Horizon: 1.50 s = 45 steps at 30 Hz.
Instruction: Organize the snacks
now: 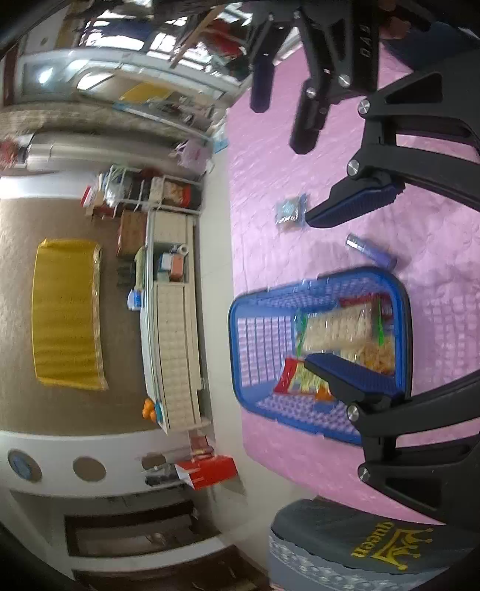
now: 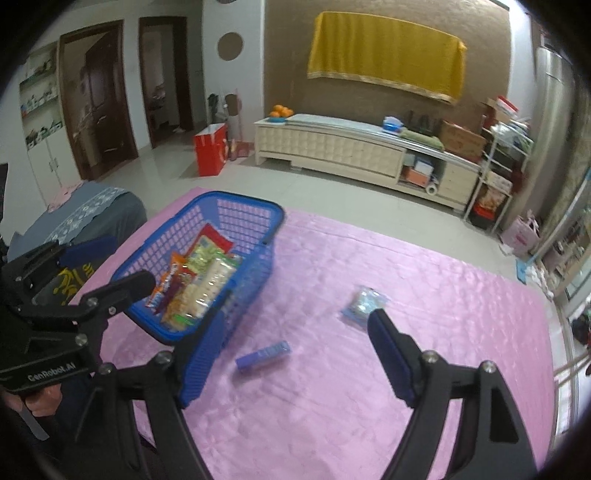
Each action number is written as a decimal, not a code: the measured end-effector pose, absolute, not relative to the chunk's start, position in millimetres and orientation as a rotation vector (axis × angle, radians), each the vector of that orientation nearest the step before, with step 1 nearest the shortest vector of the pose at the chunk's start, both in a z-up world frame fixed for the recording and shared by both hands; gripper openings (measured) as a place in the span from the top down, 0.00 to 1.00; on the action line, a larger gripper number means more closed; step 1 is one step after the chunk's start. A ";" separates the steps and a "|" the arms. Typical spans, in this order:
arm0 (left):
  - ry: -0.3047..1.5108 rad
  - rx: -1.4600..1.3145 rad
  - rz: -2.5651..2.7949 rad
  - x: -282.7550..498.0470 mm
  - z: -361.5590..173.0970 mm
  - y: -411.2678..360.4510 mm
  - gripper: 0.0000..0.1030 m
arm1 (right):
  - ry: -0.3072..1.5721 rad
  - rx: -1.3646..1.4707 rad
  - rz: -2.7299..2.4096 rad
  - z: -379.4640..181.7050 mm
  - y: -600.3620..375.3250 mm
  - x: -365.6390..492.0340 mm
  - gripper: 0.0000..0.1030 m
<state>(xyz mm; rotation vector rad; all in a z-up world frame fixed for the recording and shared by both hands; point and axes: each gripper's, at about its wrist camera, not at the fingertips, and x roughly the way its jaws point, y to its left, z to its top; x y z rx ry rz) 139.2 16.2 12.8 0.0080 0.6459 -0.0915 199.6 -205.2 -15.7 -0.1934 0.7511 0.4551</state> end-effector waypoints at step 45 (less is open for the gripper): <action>1.105 0.253 -0.276 238.6 -162.6 -87.6 0.64 | 0.970 -0.035 0.326 -145.1 -297.4 256.0 0.20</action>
